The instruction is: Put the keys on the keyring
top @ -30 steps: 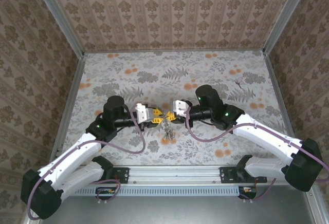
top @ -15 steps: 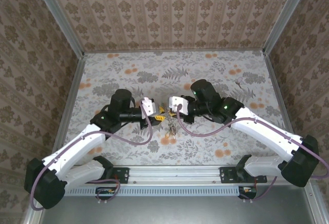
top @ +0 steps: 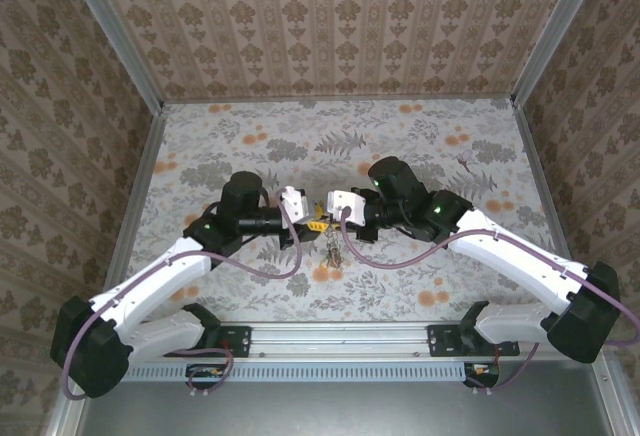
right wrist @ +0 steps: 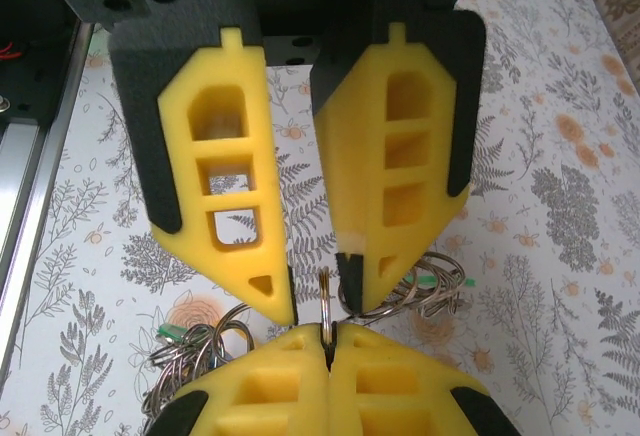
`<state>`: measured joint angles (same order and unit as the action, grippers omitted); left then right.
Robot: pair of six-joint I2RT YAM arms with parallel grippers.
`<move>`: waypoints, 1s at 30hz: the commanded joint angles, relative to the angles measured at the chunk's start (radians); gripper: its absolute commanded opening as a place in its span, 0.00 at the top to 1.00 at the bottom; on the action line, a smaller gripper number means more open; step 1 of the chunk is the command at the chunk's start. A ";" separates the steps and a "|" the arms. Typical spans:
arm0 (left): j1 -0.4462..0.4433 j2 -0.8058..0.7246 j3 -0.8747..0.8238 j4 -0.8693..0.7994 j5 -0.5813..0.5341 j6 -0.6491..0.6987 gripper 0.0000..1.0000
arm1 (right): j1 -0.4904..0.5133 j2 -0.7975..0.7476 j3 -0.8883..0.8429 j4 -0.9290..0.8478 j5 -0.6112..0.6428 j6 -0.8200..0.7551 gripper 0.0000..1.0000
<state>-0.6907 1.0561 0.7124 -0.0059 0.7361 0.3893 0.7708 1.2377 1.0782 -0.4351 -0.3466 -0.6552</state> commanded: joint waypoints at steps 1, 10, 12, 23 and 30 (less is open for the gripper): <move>-0.013 0.011 0.034 0.026 0.029 -0.004 0.83 | 0.007 -0.003 0.017 0.037 -0.007 0.009 1.00; -0.010 0.010 0.025 0.100 0.136 -0.013 1.00 | -0.063 -0.082 -0.098 0.147 -0.150 0.071 0.73; -0.004 0.006 0.007 0.156 0.166 -0.037 1.00 | -0.109 -0.116 -0.138 0.192 -0.236 0.115 0.69; 0.019 0.031 0.003 0.280 0.299 -0.106 1.00 | -0.174 -0.230 -0.306 0.404 -0.390 0.185 0.71; 0.018 0.048 0.013 0.300 0.324 -0.114 1.00 | -0.174 -0.193 -0.330 0.558 -0.459 0.226 0.69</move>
<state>-0.6788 1.1042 0.7013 0.2333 1.0012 0.2913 0.5991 1.0298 0.7528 0.0326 -0.7326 -0.4557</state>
